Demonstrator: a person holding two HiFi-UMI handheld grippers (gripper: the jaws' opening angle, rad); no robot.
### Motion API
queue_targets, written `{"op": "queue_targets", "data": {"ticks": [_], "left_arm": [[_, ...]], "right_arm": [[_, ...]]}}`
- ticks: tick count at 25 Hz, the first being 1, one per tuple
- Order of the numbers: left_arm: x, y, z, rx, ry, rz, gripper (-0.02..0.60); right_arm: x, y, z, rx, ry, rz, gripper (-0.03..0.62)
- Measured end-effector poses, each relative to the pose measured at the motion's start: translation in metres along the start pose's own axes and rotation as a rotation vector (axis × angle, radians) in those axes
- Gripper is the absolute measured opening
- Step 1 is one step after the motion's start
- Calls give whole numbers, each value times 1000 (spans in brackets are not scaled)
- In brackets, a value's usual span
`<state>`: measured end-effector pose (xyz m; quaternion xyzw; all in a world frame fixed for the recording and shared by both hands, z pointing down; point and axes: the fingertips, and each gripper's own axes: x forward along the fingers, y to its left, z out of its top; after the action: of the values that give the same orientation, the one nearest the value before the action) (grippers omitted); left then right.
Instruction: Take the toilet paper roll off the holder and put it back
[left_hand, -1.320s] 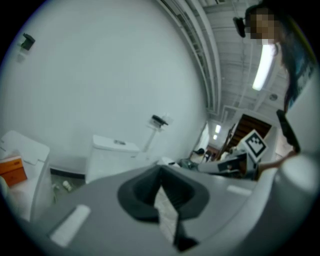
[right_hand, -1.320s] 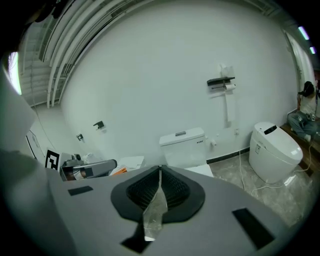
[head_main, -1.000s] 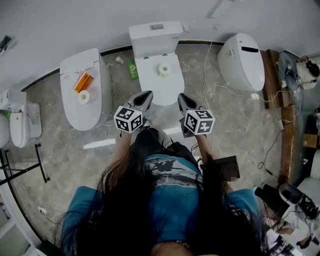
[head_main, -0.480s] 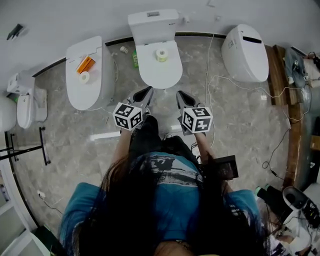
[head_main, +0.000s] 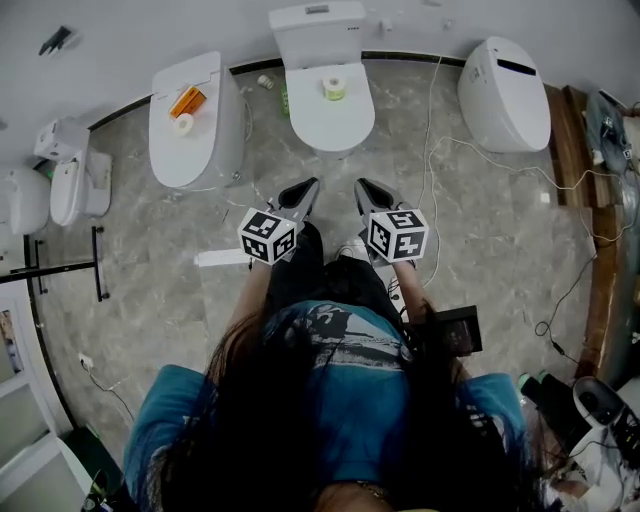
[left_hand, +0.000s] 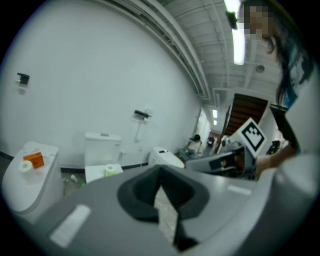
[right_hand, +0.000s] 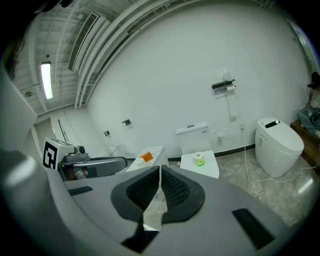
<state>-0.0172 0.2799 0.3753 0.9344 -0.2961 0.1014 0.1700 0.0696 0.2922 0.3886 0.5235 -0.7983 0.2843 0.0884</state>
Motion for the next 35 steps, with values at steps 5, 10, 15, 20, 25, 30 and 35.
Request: {"op": "queue_targets", "data": {"ticks": [5,10,15,20,25,30,35], "left_arm": [[-14,-12,-1,23,-8,-12,-5],[-22,-11,8,39,-28,-38,-5],[-41,-7,12,77,-23,-57,-5],[-68,7,6,70,-18,-64,-5],[-84,19,6,59,-35,-75,-5],[-91,21,2,49,-45,-93,-5],[-99,22,-2,49,-45,-102,-5]], "right_arm": [[-7,14,-6,2,-10,11,26],[-6,30,-1,-2,-27,3,26],[-1,49,-2,6,-32,-14,26],[8,76,-6,10,-31,-23,26],[14,96,-14,2,-16,-35,26],[11,103,-21,-7,-7,-58,26],[10,109,-25,-6,-4,-70,26]]}}
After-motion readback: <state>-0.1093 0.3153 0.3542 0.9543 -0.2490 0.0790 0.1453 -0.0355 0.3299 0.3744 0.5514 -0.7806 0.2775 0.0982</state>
